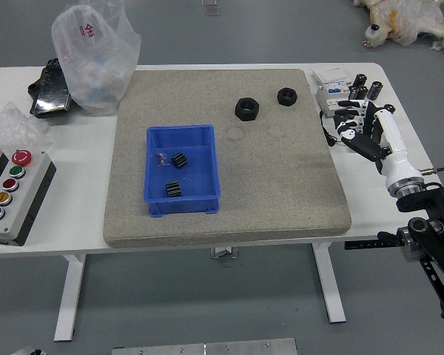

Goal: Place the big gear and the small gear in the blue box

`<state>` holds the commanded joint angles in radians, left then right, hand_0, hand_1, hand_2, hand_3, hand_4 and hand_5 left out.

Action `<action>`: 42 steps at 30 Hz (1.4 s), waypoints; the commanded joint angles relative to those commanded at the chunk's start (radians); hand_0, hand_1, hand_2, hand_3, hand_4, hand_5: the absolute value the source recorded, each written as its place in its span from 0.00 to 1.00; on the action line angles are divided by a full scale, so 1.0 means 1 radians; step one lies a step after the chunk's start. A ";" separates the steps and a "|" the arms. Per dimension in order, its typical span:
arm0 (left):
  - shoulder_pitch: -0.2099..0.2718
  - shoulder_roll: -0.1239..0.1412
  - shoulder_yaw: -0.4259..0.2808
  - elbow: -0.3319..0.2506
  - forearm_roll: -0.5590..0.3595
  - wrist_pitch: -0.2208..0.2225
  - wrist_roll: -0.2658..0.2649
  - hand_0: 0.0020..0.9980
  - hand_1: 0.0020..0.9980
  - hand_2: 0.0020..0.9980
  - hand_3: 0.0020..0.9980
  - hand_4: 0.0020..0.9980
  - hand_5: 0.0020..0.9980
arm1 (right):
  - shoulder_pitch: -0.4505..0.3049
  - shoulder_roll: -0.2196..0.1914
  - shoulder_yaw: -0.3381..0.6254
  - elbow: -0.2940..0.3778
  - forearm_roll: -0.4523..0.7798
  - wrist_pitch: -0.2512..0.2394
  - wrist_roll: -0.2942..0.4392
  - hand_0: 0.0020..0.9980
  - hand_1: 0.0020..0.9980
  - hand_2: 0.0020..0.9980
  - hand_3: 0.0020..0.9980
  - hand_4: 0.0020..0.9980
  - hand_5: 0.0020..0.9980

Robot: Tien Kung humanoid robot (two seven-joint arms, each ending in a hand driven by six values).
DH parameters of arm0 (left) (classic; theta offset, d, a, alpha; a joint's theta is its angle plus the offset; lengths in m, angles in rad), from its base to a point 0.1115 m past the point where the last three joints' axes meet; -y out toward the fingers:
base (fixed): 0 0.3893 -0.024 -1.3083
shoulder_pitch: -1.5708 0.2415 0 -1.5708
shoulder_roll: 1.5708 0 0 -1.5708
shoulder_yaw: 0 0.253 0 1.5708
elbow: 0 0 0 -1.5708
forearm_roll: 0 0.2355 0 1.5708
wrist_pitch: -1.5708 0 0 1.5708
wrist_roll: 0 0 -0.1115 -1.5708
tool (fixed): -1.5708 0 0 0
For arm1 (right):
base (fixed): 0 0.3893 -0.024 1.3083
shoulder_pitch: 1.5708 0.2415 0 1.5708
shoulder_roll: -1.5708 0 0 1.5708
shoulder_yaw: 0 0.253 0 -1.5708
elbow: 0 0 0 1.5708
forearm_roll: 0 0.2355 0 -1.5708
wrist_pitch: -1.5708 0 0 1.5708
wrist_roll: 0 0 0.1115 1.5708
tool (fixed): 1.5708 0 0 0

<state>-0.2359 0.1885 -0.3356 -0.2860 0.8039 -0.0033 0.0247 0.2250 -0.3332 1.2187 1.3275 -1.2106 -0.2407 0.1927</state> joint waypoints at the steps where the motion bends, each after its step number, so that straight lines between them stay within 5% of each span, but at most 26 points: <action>1: 0.000 0.000 -0.001 0.000 0.001 0.000 0.001 0.68 0.65 0.64 0.71 0.76 0.41 | 0.000 0.000 0.001 0.001 -0.001 0.000 0.000 0.43 0.47 0.62 0.66 0.65 0.22; 42: 0.029 -0.004 -0.058 0.006 0.038 -0.009 0.028 0.68 0.65 0.63 0.69 0.74 0.37 | 0.021 -0.024 -0.033 0.005 -0.007 0.003 -0.005 0.44 0.48 0.63 0.66 0.65 0.21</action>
<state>-0.2069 0.1848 -0.3940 -0.2802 0.8424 -0.0127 0.0530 0.2458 -0.3575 1.1862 1.3323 -1.2174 -0.2373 0.1881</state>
